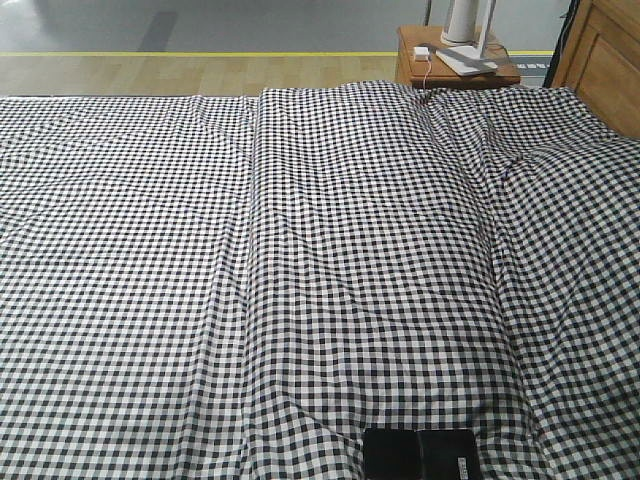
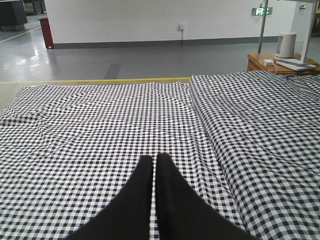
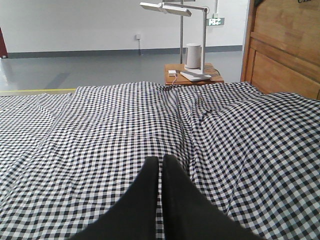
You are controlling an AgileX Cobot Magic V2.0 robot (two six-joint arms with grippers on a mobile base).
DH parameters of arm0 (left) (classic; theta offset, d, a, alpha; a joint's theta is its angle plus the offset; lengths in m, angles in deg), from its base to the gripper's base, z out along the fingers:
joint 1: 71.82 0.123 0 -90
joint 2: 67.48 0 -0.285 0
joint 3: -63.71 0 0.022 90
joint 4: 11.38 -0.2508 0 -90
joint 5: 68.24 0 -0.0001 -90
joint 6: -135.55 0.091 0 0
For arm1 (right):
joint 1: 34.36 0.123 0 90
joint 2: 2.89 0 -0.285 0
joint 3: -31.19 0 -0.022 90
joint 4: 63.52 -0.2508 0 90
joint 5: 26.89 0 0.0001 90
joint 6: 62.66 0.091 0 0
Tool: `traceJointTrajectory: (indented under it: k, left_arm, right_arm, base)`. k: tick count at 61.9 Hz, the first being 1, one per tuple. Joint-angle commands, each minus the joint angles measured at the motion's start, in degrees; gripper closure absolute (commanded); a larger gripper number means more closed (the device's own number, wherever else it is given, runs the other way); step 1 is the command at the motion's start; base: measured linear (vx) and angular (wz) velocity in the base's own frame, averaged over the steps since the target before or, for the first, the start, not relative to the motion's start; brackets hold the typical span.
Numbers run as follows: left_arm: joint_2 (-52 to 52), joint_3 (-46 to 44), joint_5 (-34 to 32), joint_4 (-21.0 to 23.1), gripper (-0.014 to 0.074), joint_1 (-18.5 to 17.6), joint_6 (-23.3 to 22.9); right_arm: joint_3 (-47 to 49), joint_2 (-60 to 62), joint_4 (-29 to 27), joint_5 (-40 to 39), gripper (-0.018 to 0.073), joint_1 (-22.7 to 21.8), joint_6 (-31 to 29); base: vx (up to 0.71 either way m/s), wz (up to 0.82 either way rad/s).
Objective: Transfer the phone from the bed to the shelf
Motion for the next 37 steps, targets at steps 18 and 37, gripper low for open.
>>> traceJointTrajectory:
  k: [18,37]
  left_arm:
    - [-0.39,0.41,-4.16,0.54,0.0595,0.02,0.00]
    - [-0.39,0.41,-4.16,0.54,0.0595,0.02,0.00]
  right_arm:
    - [-0.54,0.66,0.65,-4.66,0.0564,-0.23,-0.12]
    - [-0.54,0.66,0.65,-4.66,0.0564,-0.23,-0.12]
  base:
    - [0.00,0.00]
    - [0.00,0.00]
